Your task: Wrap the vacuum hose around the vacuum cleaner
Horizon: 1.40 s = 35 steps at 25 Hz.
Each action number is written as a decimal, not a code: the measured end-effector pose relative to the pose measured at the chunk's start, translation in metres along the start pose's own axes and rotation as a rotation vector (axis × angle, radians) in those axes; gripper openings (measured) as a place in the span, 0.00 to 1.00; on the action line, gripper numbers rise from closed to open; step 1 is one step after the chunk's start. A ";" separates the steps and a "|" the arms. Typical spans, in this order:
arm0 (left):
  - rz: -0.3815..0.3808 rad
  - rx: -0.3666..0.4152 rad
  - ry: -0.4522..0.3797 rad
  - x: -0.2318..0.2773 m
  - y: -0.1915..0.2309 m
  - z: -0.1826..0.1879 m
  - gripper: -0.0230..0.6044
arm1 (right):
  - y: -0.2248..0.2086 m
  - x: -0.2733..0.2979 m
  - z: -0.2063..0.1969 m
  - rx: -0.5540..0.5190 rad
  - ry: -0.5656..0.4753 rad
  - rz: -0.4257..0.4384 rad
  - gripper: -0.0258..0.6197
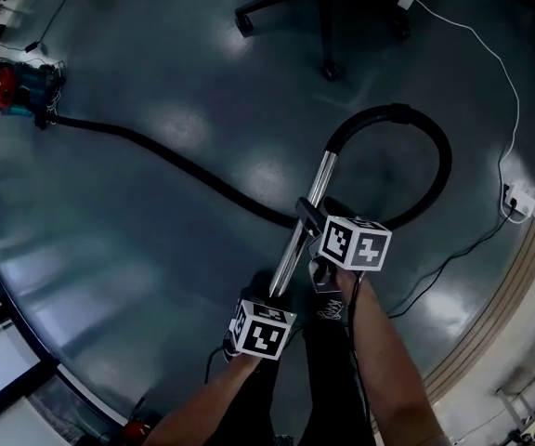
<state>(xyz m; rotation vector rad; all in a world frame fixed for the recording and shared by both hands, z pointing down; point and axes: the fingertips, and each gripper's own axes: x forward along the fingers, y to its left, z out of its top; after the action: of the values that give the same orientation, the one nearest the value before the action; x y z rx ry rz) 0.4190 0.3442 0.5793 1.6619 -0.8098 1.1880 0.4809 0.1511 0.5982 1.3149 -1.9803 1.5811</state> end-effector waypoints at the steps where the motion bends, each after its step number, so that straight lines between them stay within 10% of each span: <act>1: 0.005 -0.010 -0.007 -0.004 -0.003 -0.004 0.29 | 0.004 0.002 -0.004 0.035 0.010 0.006 0.44; 12: -0.041 -0.091 -0.079 -0.026 -0.034 -0.030 0.30 | 0.026 -0.004 -0.032 0.176 0.045 -0.020 0.33; 20: -0.247 -0.170 -0.076 -0.029 -0.038 -0.033 0.30 | 0.067 -0.035 -0.018 0.103 0.006 0.059 0.28; 30: -0.150 0.068 -0.248 -0.094 0.010 0.005 0.31 | 0.119 -0.075 -0.015 -0.135 0.001 0.156 0.27; 35: -0.027 0.437 -0.490 -0.179 0.025 0.109 0.31 | 0.130 -0.097 -0.021 -0.240 -0.004 0.184 0.27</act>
<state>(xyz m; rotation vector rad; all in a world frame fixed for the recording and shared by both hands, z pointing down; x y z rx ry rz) 0.3774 0.2342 0.4040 2.3745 -0.8544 0.9942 0.4260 0.2127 0.4574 1.0720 -2.2665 1.3610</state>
